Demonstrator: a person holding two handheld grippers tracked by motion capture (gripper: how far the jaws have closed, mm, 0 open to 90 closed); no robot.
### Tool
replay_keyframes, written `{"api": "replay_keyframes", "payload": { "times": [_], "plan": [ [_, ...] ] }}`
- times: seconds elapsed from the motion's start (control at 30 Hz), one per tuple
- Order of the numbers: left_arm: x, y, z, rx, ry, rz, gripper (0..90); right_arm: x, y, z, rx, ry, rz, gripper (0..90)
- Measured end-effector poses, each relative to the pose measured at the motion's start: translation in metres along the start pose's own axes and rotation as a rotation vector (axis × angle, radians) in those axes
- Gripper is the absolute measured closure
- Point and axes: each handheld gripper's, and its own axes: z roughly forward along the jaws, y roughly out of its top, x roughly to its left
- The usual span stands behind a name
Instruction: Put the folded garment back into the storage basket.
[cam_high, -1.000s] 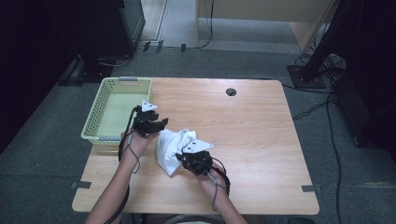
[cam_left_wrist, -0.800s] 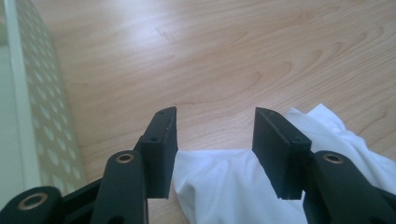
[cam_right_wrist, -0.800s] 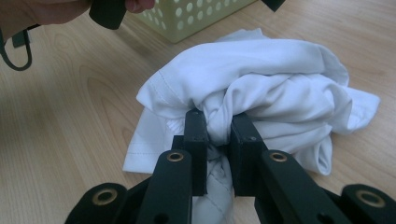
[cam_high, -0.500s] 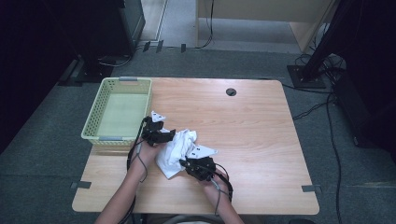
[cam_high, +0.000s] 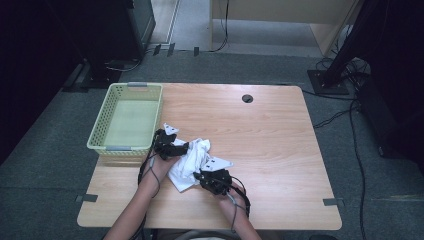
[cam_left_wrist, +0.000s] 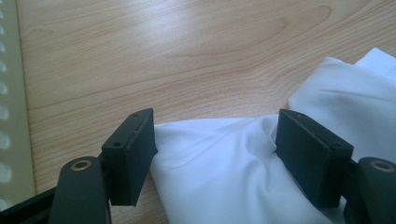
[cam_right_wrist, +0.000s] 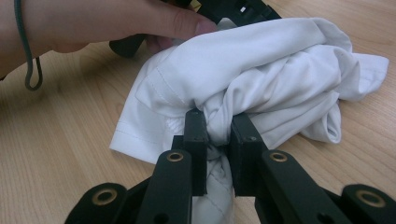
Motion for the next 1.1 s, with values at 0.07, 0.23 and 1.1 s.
{"api": "replay_keyframes", "payload": {
  "times": [0.07,0.23,1.1],
  "plan": [
    [0.0,-0.006,-0.001,-0.046,-0.024,0.032,33.0,0.0,-0.001,0.0,0.003,0.001,0.003,80.6],
    [0.0,-0.011,-0.004,-0.085,-0.087,0.075,65.8,0.0,-0.002,0.002,0.004,0.003,0.01,80.6],
    [0.017,0.052,-0.053,-0.135,-0.084,0.036,80.9,0.001,0.041,-0.012,-0.077,0.004,-0.038,80.8]
  ]
}}
